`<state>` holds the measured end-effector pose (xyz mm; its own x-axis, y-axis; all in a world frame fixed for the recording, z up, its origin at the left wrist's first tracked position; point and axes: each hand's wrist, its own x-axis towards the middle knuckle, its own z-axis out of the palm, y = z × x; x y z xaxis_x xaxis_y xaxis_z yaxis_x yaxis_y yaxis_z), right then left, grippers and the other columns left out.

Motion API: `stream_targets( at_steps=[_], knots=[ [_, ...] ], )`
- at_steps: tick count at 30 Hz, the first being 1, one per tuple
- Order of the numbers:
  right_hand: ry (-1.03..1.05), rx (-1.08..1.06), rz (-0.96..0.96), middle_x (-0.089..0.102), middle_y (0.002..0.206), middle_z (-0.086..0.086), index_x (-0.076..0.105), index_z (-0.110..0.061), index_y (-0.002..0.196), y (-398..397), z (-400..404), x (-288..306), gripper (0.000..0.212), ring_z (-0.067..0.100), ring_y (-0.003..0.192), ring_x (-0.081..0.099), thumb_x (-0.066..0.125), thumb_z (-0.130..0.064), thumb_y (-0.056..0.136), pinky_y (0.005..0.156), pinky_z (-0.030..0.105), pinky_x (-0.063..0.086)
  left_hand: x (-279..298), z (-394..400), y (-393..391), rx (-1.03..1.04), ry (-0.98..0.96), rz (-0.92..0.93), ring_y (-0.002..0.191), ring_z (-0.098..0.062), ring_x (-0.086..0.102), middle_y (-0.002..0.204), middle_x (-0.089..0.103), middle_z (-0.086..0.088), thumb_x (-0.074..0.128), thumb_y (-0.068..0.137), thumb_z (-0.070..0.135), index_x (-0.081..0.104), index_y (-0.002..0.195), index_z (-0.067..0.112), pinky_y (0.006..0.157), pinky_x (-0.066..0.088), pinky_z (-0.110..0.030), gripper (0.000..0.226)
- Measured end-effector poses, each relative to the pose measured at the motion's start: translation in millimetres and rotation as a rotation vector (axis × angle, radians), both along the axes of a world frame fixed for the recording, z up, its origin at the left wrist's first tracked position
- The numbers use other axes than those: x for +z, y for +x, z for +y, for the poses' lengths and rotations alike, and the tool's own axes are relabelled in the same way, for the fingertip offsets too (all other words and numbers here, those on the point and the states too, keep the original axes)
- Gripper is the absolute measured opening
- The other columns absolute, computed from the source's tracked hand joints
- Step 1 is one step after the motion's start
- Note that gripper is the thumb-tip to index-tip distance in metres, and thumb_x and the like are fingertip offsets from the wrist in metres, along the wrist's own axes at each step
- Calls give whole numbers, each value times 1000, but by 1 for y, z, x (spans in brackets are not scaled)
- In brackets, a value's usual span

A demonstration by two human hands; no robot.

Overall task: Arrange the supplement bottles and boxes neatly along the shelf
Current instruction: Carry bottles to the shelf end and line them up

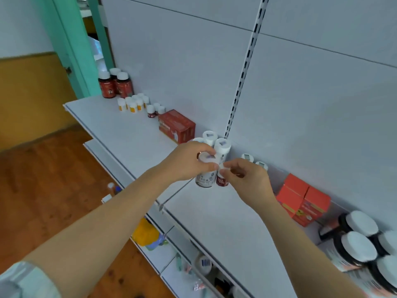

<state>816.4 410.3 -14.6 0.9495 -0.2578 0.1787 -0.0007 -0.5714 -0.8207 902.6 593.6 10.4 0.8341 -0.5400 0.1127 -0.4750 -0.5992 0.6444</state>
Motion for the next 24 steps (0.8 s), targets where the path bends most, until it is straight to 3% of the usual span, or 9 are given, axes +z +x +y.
stream_targets(
  at_steps=[4, 9, 16, 24],
  knots=[
    [-100, -129, 36, 66, 73, -19, 74, -23, 95, 20, 5, -5, 13, -8, 69, 61, 78, -21, 82, 67, 3, 42, 3, -11, 41, -145, 27, -54, 92, -19, 61, 105, 64, 2, 75, 80, 38, 70, 107, 26, 78, 50, -33, 30],
    [-199, -307, 64, 70, 78, -13, 75, -25, 96, 23, 19, 0, 16, 0, 74, 65, 78, -23, 80, 74, 13, 48, -7, -24, 79, -300, 58, -128, 101, -14, 59, 107, 59, 11, 75, 78, 39, 67, 105, 25, 85, 47, -30, 32],
    [-141, -458, 75, 67, 76, -21, 75, -19, 95, 18, 48, -7, 15, -9, 74, 64, 78, -16, 81, 70, 2, 44, -43, -32, 105, -376, 60, -366, 89, -21, 61, 95, 67, 8, 70, 71, 42, 69, 88, 21, 71, 50, -36, 27],
    [-177, -491, 52, 66, 76, -19, 75, -18, 94, 21, 50, -12, 15, -6, 74, 64, 78, -16, 80, 70, 4, 45, -73, -32, 111, -375, 60, -499, 90, -25, 60, 91, 67, 3, 77, 69, 43, 64, 84, 20, 80, 48, -42, 31]
  ],
)
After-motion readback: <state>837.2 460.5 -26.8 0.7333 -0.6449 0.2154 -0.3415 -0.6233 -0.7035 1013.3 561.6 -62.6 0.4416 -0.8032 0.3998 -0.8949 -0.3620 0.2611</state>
